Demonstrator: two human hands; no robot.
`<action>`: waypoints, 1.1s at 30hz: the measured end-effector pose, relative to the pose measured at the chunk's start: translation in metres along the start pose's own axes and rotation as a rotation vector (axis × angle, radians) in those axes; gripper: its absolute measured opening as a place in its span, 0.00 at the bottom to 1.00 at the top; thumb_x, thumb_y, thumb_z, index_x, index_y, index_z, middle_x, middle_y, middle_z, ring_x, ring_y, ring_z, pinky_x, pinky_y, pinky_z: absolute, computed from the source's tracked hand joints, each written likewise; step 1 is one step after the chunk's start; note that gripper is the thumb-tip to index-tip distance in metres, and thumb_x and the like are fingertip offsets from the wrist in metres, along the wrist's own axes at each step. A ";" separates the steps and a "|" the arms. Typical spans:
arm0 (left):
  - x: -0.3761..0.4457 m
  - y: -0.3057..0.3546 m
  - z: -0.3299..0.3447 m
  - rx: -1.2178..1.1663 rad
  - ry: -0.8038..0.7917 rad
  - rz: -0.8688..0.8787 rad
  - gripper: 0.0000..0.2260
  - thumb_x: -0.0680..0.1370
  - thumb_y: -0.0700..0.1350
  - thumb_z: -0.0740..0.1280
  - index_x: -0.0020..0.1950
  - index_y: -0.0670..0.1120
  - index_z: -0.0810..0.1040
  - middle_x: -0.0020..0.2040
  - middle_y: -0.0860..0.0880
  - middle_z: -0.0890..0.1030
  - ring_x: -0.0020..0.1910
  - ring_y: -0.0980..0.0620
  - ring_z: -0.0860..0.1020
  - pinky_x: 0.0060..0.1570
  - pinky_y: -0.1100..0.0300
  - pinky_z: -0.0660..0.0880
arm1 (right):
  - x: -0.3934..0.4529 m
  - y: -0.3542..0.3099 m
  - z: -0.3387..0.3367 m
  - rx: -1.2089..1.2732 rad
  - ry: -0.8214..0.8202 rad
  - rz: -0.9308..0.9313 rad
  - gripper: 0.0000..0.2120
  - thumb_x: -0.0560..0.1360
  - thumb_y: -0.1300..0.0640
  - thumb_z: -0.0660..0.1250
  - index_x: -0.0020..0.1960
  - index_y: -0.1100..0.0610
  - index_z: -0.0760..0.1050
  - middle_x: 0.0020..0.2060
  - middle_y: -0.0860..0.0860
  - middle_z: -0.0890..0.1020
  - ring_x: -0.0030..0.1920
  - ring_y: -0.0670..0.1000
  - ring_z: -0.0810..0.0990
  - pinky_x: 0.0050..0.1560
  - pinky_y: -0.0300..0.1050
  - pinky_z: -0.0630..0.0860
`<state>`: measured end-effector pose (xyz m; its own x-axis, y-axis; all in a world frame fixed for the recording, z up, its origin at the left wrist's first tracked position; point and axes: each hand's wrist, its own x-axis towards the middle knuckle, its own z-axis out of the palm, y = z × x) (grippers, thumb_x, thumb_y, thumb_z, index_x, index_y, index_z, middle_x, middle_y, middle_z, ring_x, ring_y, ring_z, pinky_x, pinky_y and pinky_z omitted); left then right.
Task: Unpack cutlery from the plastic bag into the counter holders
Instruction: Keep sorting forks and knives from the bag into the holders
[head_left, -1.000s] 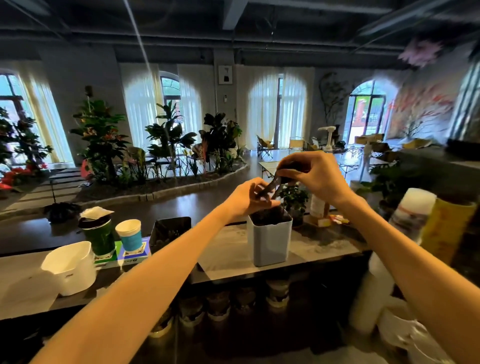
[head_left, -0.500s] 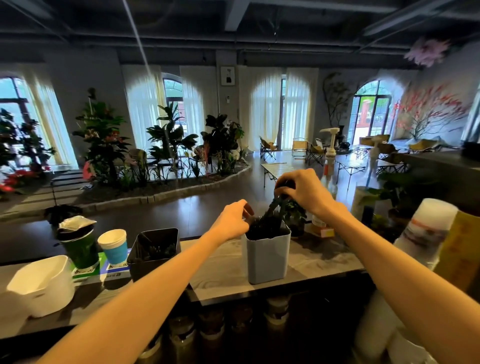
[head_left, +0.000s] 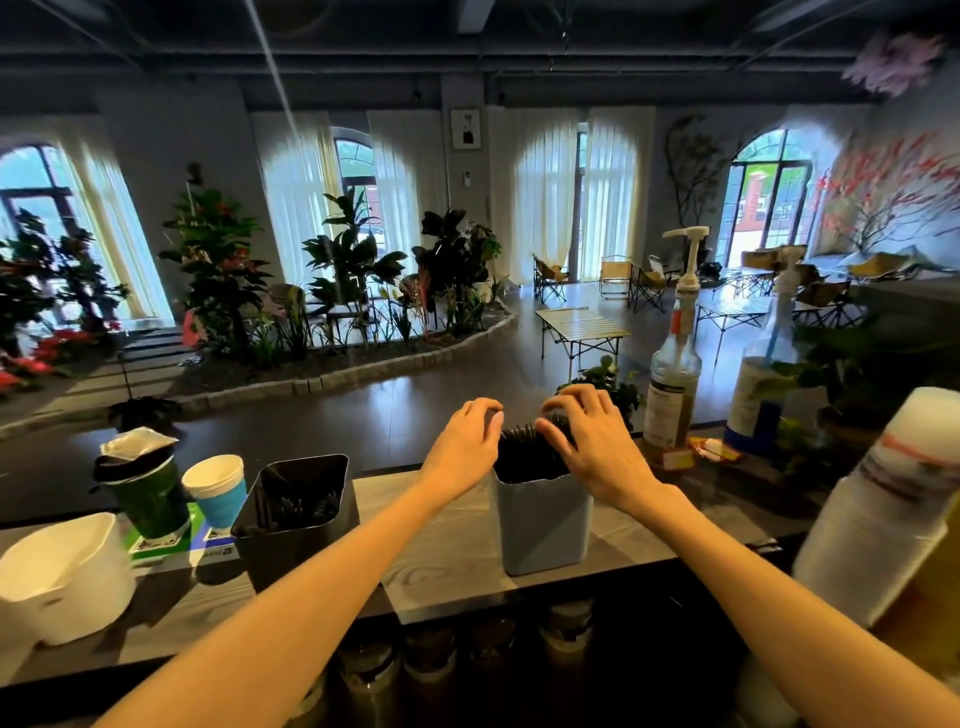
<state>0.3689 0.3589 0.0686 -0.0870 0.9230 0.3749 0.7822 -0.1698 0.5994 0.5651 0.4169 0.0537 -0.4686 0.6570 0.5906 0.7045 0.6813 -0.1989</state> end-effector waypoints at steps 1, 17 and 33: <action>-0.001 0.002 0.002 -0.019 -0.053 -0.016 0.17 0.86 0.49 0.54 0.72 0.45 0.70 0.71 0.47 0.72 0.70 0.48 0.70 0.69 0.54 0.67 | 0.000 0.000 0.002 0.086 0.012 0.032 0.29 0.81 0.35 0.49 0.72 0.51 0.69 0.68 0.51 0.70 0.68 0.52 0.69 0.69 0.49 0.68; -0.024 0.012 0.004 0.050 -0.217 -0.075 0.22 0.87 0.48 0.45 0.81 0.42 0.54 0.82 0.46 0.53 0.81 0.50 0.48 0.78 0.58 0.43 | -0.014 -0.013 -0.007 0.253 -0.205 0.113 0.34 0.81 0.37 0.52 0.82 0.53 0.56 0.80 0.51 0.60 0.80 0.50 0.57 0.80 0.49 0.56; -0.246 -0.016 0.008 -0.569 -0.235 -0.390 0.20 0.86 0.52 0.55 0.52 0.41 0.81 0.46 0.43 0.85 0.43 0.49 0.83 0.42 0.59 0.78 | -0.294 -0.160 0.036 1.047 -0.079 0.772 0.19 0.83 0.45 0.56 0.52 0.54 0.82 0.46 0.50 0.87 0.49 0.49 0.86 0.53 0.46 0.81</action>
<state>0.3829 0.1371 -0.0385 -0.1090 0.9919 -0.0645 0.2742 0.0924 0.9572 0.5716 0.1263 -0.1164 -0.1865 0.9824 0.0106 0.0739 0.0247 -0.9970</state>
